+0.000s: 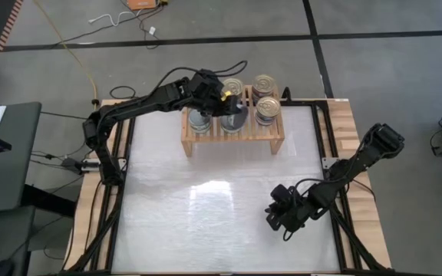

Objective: Stack canned seafood by type on shelf
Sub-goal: Stack the green tuna can on top of the other green tuna can on the shelf, then return to Home Position

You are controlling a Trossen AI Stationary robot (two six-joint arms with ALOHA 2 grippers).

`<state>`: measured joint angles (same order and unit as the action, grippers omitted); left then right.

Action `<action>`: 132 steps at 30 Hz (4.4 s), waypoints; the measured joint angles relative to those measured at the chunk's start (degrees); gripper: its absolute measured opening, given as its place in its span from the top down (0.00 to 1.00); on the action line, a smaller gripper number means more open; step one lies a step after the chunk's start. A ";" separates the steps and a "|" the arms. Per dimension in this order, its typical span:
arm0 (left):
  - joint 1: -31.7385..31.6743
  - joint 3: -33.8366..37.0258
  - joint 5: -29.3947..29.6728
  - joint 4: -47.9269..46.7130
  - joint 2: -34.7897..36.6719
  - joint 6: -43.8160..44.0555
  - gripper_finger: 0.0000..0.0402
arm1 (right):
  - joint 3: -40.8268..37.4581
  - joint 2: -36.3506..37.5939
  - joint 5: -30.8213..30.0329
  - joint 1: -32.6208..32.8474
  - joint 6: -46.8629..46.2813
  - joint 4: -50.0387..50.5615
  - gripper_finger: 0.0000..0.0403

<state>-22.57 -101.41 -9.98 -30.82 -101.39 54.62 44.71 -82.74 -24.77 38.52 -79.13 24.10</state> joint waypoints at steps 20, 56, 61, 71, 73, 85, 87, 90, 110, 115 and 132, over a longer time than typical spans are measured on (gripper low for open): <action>0.07 0.00 1.06 -7.37 0.70 5.65 0.51 | 0.01 0.00 0.00 0.96 -0.38 -1.29 0.69; 3.10 0.00 8.45 -14.29 8.66 0.23 0.51 | 0.04 -0.02 -0.81 1.99 -0.50 -1.94 0.69; 6.38 0.00 11.79 -14.46 11.70 -8.22 0.51 | 0.04 -0.02 -0.79 1.84 -0.40 -1.92 0.69; 23.03 0.00 27.86 -35.75 13.28 -18.34 0.51 | 0.07 -0.02 0.62 1.84 1.25 -0.29 0.69; 24.67 0.00 27.98 -40.92 13.23 -17.34 0.51 | 0.07 -0.02 3.45 1.84 4.14 0.48 0.69; 35.72 12.75 36.48 -39.19 13.86 -18.06 0.50 | 0.07 -0.02 7.32 1.81 10.96 5.30 0.69; 38.11 17.69 38.11 -34.36 14.98 -18.71 0.50 | 0.07 -0.02 7.30 1.81 13.31 4.73 0.69; 41.89 26.76 40.41 -24.47 18.23 -19.65 0.50 | 0.07 -0.02 7.30 1.38 15.82 3.73 0.69; 31.29 92.99 16.14 59.69 54.67 -51.77 0.50 | 0.07 0.00 7.26 -8.50 24.26 -7.76 0.69; 29.44 98.23 16.15 62.71 61.17 -52.01 0.50 | 0.07 0.00 7.28 -9.96 24.13 -8.73 0.69; 26.77 100.83 15.63 36.08 95.28 -53.19 0.50 | 0.07 0.00 7.28 -16.68 24.16 -11.08 0.69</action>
<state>4.21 -0.58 5.65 5.26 -6.11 1.43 44.77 -82.74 -17.50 21.84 -54.98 13.01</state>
